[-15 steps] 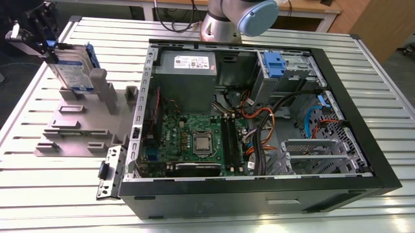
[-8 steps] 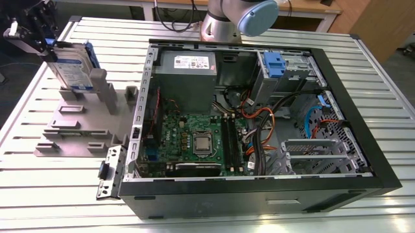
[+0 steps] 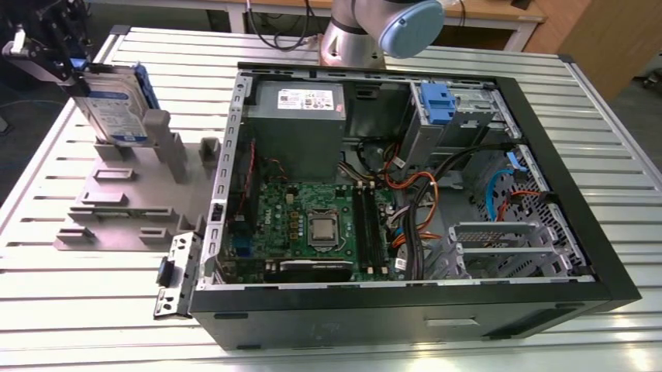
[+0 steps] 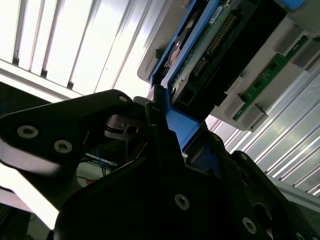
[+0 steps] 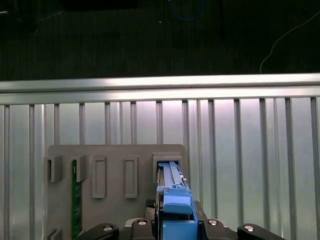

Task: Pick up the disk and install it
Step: 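Pick up the disk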

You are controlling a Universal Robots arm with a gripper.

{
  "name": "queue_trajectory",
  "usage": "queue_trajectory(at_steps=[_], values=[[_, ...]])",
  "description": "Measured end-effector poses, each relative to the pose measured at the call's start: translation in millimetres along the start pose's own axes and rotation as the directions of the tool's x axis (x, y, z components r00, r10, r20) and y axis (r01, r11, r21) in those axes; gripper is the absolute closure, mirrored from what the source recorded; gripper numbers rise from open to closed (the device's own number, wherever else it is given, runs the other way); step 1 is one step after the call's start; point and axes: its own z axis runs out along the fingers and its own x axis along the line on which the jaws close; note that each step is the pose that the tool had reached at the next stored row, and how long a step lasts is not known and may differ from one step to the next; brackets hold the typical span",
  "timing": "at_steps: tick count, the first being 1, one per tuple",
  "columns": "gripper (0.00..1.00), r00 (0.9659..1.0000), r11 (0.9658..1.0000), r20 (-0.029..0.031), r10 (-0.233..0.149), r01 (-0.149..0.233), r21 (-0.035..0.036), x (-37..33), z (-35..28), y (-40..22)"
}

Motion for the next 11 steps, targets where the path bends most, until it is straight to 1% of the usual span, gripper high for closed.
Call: queue_trajectory(at_steps=[11], values=[[0.64,1.0000,1.0000,-0.0036,0.000,0.000,0.0001,0.0,-5.9,0.1]])
